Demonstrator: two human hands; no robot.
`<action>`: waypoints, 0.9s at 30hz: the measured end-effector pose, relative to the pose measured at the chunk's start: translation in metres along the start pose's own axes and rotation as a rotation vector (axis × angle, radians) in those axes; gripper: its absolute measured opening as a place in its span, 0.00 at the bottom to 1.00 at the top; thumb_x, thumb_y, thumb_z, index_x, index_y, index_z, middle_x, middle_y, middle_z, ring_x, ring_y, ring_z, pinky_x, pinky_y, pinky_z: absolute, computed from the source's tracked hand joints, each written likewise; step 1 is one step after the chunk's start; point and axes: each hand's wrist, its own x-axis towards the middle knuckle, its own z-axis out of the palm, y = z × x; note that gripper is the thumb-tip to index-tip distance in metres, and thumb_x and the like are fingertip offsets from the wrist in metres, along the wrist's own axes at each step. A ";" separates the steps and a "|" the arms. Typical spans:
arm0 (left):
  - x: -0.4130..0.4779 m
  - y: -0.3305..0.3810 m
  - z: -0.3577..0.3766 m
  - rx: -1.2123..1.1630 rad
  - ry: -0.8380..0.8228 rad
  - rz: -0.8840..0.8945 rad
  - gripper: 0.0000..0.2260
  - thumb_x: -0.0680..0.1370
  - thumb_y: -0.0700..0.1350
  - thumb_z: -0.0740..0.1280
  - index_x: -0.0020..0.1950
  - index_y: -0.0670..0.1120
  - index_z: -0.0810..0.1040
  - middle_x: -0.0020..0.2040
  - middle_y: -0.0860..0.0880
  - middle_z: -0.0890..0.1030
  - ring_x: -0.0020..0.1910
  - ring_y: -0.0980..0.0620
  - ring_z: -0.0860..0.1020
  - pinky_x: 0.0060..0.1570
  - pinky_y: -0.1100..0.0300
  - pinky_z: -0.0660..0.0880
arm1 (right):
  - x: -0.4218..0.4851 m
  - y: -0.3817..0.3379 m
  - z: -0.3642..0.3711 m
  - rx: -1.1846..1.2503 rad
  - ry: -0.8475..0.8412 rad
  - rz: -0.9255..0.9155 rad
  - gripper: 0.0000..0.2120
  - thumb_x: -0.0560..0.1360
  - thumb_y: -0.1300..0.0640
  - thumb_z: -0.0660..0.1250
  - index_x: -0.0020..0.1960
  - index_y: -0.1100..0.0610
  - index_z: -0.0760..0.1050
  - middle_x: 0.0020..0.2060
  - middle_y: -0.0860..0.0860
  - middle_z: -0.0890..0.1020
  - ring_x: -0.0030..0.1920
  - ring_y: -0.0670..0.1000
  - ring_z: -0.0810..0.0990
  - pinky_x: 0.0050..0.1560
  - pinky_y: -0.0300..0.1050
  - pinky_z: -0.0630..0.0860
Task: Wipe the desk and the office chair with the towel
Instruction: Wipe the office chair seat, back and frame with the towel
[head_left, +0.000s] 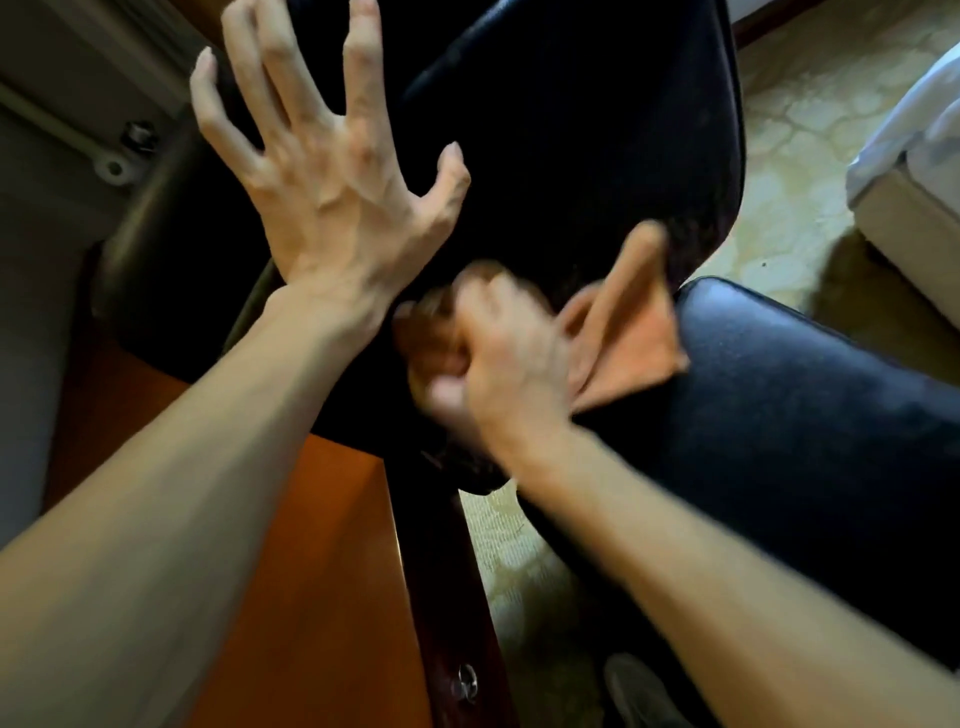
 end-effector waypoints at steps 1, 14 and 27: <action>-0.001 0.000 0.000 0.000 0.001 0.003 0.39 0.76 0.70 0.55 0.83 0.52 0.59 0.81 0.35 0.59 0.81 0.35 0.56 0.78 0.37 0.52 | -0.025 -0.009 0.008 0.044 -0.074 -0.040 0.23 0.61 0.47 0.74 0.53 0.53 0.76 0.49 0.56 0.77 0.49 0.61 0.77 0.39 0.54 0.78; -0.036 -0.029 0.000 -0.035 -0.071 0.419 0.37 0.81 0.61 0.57 0.85 0.45 0.50 0.83 0.34 0.51 0.83 0.36 0.49 0.80 0.36 0.47 | 0.003 0.051 -0.038 0.126 0.230 0.088 0.15 0.71 0.47 0.69 0.55 0.50 0.78 0.50 0.49 0.77 0.51 0.55 0.79 0.45 0.52 0.78; -0.082 -0.039 0.010 0.007 -0.075 0.490 0.35 0.83 0.58 0.57 0.85 0.44 0.49 0.83 0.35 0.50 0.83 0.36 0.48 0.80 0.37 0.49 | -0.124 0.021 0.035 0.047 -0.432 -0.216 0.20 0.65 0.43 0.68 0.56 0.44 0.69 0.51 0.48 0.71 0.50 0.54 0.77 0.39 0.54 0.82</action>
